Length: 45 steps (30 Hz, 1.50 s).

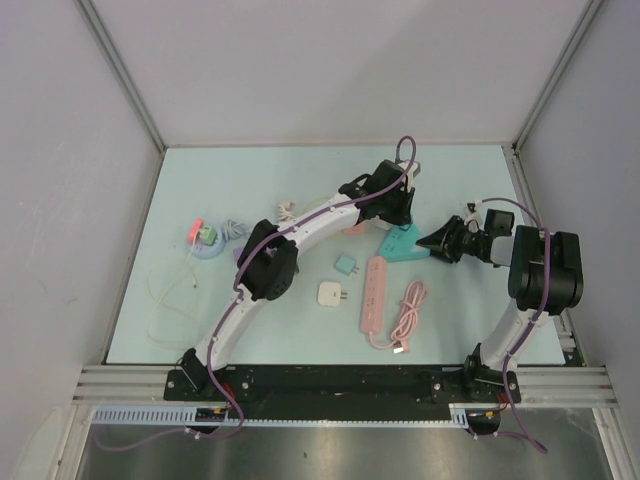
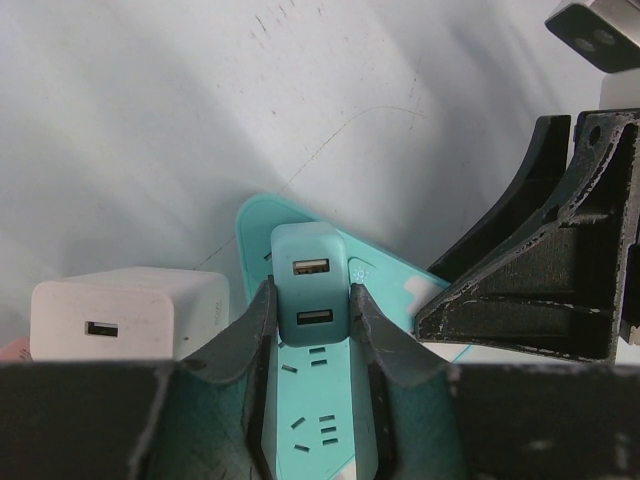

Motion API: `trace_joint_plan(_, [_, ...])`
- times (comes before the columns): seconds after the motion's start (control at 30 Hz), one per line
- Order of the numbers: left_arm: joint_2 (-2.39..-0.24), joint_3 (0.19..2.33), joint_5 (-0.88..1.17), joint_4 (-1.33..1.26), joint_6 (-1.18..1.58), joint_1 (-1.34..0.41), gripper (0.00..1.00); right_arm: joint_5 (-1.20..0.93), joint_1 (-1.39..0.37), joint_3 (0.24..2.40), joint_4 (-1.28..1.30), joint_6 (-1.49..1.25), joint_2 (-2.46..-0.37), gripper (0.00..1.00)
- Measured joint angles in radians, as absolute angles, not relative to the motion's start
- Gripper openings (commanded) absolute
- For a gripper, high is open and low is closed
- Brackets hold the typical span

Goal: Pull the plug off the socket

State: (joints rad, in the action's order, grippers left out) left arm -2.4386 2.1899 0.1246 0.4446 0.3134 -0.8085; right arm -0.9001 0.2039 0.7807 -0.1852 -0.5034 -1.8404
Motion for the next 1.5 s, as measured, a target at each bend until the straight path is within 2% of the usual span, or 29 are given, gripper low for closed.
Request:
trace_joint_plan(0.33, [-2.439,2.206,0.124,0.468,0.316,-0.807,0.00,-0.903,0.202,0.781,-0.186,-0.502,-1.840,0.09])
trace_joint_plan(0.73, [-2.389,2.333,0.115,0.424,0.332,-0.775,0.00,-0.892,0.204,0.781,-0.191,-0.506,-1.840,0.08])
trace_joint_plan(1.1, [-2.343,2.241,0.111,0.412,0.331,-0.766,0.01,-0.892,0.204,0.781,-0.191,-0.506,-1.840,0.11])
trace_joint_plan(1.2, [-2.338,2.206,0.117,0.395,0.333,-0.754,0.00,-0.892,0.204,0.781,-0.191,-0.506,-1.840,0.16])
trace_joint_plan(1.4, [-2.307,2.103,0.156,0.349,0.369,-0.665,0.00,-0.892,0.204,0.781,-0.191,-0.506,-1.840,0.42])
trace_joint_plan(1.5, [-2.296,2.069,0.163,0.346,0.390,-0.595,0.01,-0.893,0.204,0.781,-0.192,-0.506,-1.840,0.50])
